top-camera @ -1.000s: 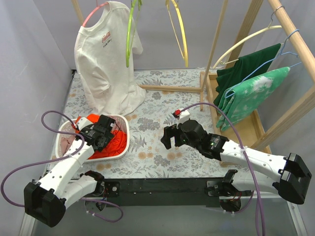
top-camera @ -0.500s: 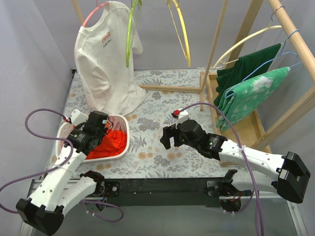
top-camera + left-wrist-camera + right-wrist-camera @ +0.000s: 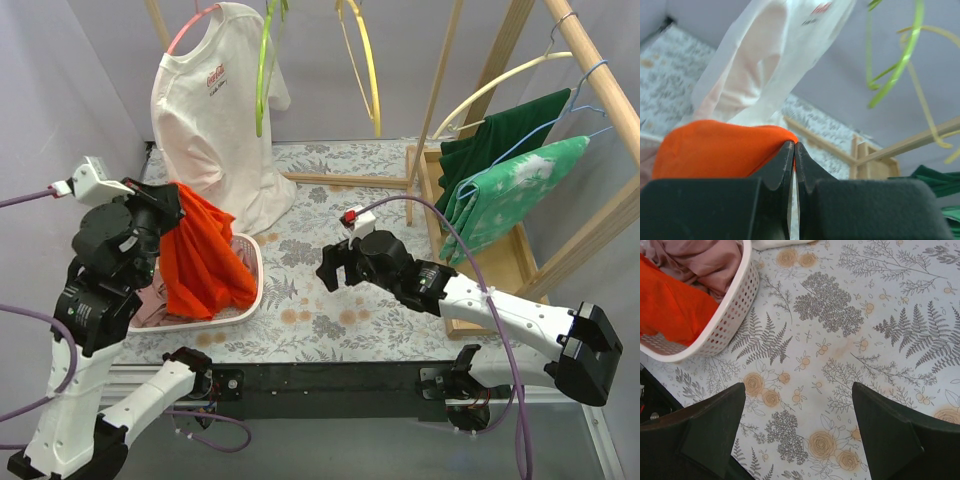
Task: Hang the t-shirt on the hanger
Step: Pick up the T-shirt and place it in the bin, then place the T-shirt at the center of the board.
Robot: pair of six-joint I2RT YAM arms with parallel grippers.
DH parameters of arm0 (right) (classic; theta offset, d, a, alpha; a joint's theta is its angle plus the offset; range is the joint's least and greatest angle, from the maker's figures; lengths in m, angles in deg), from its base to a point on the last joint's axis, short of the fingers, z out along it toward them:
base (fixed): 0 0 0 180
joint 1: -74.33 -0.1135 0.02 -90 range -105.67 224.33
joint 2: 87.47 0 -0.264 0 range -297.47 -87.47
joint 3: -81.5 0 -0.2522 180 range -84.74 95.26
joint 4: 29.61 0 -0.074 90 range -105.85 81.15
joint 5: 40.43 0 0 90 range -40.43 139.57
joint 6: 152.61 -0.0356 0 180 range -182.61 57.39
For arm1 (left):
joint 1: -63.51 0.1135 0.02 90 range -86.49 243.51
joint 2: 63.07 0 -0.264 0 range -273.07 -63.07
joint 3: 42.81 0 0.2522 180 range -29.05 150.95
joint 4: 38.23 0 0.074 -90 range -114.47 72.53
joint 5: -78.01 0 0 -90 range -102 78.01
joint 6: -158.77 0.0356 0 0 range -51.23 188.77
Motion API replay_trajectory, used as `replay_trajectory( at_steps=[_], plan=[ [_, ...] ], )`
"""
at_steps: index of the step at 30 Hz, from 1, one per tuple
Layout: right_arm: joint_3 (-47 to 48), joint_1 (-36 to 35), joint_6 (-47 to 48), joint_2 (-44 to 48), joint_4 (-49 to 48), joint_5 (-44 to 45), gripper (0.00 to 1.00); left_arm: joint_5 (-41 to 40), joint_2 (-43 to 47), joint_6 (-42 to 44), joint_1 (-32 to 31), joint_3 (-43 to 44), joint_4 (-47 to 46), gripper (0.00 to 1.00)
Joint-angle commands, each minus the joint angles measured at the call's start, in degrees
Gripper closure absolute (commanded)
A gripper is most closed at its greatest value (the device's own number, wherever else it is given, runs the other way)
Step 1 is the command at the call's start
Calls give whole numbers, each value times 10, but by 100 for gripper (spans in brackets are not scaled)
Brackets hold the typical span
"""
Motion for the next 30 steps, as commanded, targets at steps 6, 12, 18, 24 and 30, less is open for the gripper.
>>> replay_trajectory(
  at_steps=[6,12,18,24,30],
  plan=[
    [82,1,35,-12,-27,-4,5,121,-33,160,3,144,-191,100],
    [101,1,51,11,-14,28,5,306,-104,153,3,217,-208,100],
    [100,2,62,67,17,99,5,459,-139,104,3,177,-219,100],
    [91,1,66,120,42,142,5,518,-147,42,-3,64,-286,100],
    [54,1,40,121,66,133,5,448,-215,47,-70,-56,-308,100]
  ],
)
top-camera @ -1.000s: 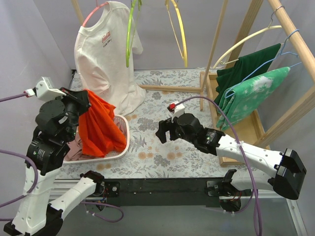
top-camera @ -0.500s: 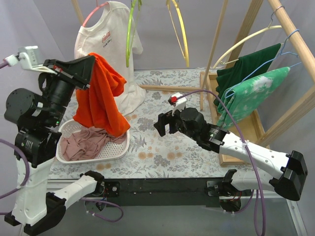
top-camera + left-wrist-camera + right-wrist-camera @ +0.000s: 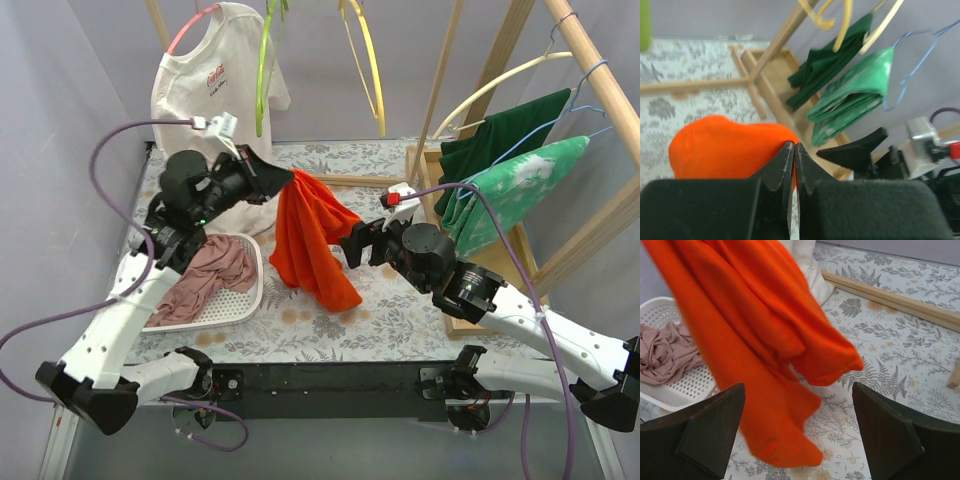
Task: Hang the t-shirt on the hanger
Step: Place the T-shirt at the center of the board.
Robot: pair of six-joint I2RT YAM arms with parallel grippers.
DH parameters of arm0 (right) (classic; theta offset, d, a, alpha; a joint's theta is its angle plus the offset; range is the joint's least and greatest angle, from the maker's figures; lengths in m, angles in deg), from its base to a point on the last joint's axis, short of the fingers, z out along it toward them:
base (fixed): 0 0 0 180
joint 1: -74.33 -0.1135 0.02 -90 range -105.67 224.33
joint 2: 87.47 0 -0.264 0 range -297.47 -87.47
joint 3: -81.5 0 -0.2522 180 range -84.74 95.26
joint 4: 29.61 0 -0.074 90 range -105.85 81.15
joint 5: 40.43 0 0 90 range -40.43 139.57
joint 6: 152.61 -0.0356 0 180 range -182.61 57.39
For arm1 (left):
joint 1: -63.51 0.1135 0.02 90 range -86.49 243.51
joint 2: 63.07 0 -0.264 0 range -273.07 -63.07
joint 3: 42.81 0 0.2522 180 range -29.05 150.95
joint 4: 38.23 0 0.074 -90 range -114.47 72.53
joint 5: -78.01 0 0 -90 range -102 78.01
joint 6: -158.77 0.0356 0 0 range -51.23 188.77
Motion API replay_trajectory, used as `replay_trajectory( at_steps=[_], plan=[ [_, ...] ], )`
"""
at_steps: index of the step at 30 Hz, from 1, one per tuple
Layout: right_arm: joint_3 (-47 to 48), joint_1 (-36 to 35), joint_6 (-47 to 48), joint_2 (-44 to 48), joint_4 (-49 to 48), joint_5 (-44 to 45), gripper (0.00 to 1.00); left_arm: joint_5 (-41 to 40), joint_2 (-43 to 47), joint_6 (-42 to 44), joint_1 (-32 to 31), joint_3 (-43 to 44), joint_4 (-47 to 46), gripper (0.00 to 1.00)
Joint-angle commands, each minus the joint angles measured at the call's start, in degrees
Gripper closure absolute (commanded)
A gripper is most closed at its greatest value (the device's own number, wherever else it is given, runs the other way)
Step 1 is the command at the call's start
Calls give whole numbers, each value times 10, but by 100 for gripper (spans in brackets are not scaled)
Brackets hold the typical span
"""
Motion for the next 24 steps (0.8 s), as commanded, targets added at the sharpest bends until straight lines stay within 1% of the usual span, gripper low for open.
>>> replay_trajectory(
  at_steps=[1,2,3,4,5,6,9,10,12,13,15,16,18,19,20,22,24],
  plan=[
    [-24,1,-22,-6,23,-3,6,-50,-63,2,-60,-78,-44,100],
    [-32,1,-36,-7,23,-10,6,-67,-108,4,-66,-88,-42,96],
    [-49,1,-40,-8,24,-18,7,-79,-126,-5,-65,-95,-40,72],
    [-58,0,-47,-9,24,-37,9,-106,-140,-9,-65,-111,-40,68],
    [-66,-2,-51,-11,25,-45,10,-112,-153,-10,-63,-115,-40,61],
    [-81,-9,-58,-13,25,-49,11,-115,-164,-13,-63,-118,-41,46],
    [-91,-53,-62,-37,40,-33,14,-141,-150,-16,-62,-135,-37,32],
    [-95,-81,-63,-57,41,-15,15,-149,-145,-12,-62,-136,-26,31],
    [-96,-99,-63,-80,41,-10,17,-191,-137,-3,-61,-130,20,31],
    [-94,-108,-68,-108,40,-10,21,-203,-124,5,-61,-130,35,33],
    [-94,-109,-67,-136,31,-18,28,-230,-107,7,-59,-141,71,37],
    [-93,-110,-65,-164,22,-26,34,-233,-85,8,-59,-148,77,39],
    [-84,-110,-61,-192,11,-31,39,-234,-68,6,-57,-166,95,45],
    [-83,-110,-56,-217,-5,-39,44,-233,-60,4,-57,-171,100,48],
    [-74,-110,-47,-232,-10,-42,45,-232,-47,1,-57,-175,104,53],
    [-61,-110,-41,-273,-14,-49,48,-223,-36,-2,-57,-185,110,55],
    [-44,-110,-39,-298,-15,-52,48,-210,-22,-6,-57,-192,109,57]
  ],
)
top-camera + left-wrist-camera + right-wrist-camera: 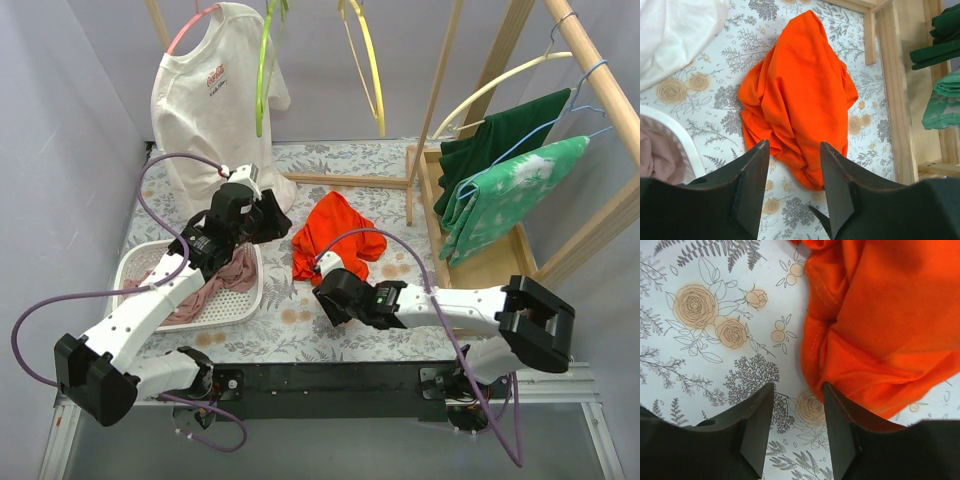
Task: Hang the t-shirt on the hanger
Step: Place the T-shirt at the center of the board.
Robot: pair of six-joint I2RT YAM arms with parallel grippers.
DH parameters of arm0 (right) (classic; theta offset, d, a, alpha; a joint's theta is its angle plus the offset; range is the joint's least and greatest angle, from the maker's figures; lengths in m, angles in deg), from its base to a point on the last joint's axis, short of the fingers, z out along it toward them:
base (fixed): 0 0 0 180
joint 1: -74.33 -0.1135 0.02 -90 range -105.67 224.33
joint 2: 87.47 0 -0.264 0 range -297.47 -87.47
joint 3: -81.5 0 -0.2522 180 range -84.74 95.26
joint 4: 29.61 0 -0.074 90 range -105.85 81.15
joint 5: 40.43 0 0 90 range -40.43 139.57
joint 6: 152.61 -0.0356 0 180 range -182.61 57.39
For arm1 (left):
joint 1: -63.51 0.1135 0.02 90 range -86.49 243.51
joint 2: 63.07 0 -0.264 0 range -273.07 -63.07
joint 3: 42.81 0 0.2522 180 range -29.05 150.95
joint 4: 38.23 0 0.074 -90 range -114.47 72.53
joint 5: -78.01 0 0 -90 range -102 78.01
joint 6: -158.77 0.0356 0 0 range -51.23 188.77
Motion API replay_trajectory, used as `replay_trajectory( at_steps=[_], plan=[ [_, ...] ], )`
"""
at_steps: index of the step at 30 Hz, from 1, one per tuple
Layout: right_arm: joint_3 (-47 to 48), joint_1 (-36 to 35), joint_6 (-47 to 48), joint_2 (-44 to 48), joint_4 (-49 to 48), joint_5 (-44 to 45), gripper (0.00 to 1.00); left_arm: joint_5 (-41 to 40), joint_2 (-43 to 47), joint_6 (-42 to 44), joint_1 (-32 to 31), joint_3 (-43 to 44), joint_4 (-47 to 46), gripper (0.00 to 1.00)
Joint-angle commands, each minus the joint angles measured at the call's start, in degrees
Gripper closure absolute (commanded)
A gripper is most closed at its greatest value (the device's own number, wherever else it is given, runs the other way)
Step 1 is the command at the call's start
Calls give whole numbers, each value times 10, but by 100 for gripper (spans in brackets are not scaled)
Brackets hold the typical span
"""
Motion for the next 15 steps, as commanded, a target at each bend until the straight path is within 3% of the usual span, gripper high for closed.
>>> replay_trajectory(
  at_steps=[1,3,7,9,13,15],
  plan=[
    [48,1,11,-61,-38,-9,49,7,25,-2,2,-30,28,57],
    [54,3,6,-78,-38,-7,49,17,28,-5,2,-37,22,56],
    [46,27,-14,-93,-31,9,37,71,24,-11,2,-53,6,53],
    [38,34,-18,-87,-31,17,39,85,22,-16,2,-67,-6,52],
    [40,58,-24,-66,4,37,96,113,11,-16,1,-90,-28,52],
    [54,64,-25,-29,33,58,99,138,6,-16,-1,-104,-46,53]
  ],
)
